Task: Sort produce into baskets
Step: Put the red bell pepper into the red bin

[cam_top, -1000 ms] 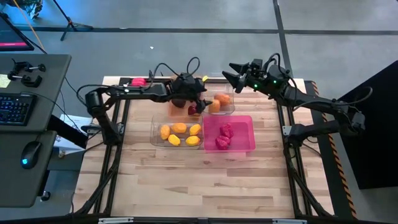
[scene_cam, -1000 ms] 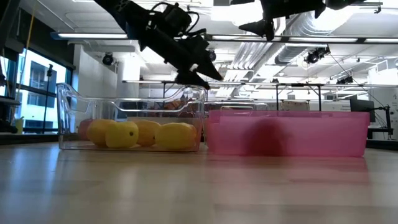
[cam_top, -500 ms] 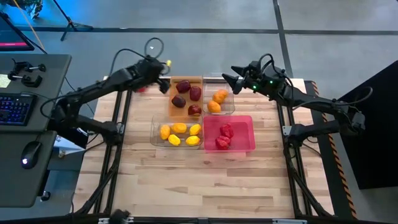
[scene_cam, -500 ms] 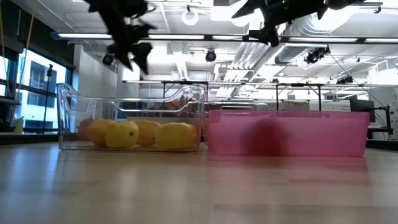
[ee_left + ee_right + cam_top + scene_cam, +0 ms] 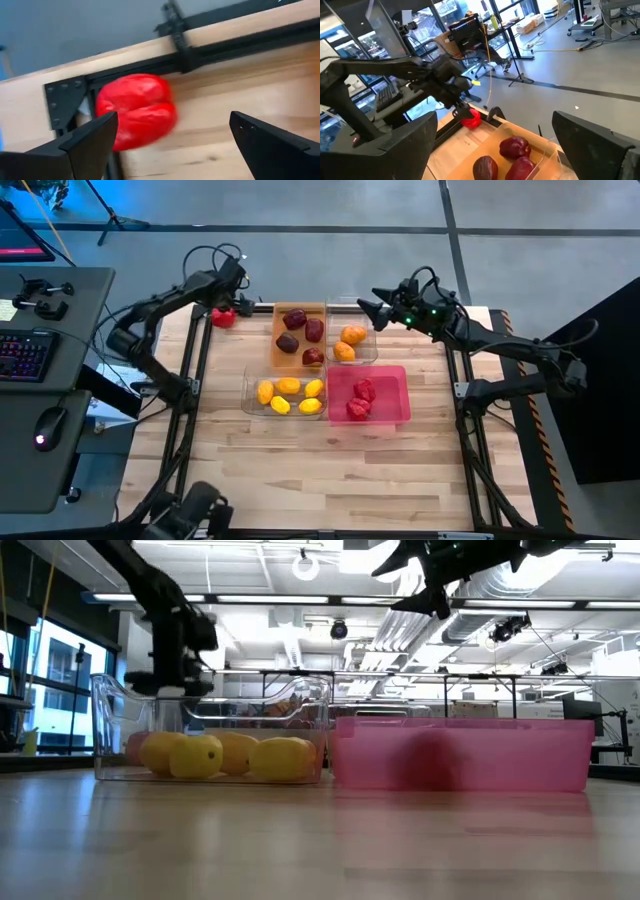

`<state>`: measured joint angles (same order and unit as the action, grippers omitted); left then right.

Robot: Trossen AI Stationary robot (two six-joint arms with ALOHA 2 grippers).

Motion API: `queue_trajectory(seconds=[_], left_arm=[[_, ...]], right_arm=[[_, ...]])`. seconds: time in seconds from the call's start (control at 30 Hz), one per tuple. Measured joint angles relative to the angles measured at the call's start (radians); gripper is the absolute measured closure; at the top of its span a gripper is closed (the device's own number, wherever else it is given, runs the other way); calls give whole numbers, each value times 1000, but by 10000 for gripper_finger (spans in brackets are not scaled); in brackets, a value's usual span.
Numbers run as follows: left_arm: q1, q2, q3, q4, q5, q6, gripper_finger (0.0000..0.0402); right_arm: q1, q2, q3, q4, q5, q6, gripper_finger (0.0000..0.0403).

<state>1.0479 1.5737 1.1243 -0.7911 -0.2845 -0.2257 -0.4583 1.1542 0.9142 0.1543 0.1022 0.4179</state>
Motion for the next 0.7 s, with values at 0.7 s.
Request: queue_trajectory(seconds=[0.7], left_arm=[[31, 145, 36, 63, -129, -158, 32]], right_arm=[[1, 78, 0, -97, -8, 19, 20]])
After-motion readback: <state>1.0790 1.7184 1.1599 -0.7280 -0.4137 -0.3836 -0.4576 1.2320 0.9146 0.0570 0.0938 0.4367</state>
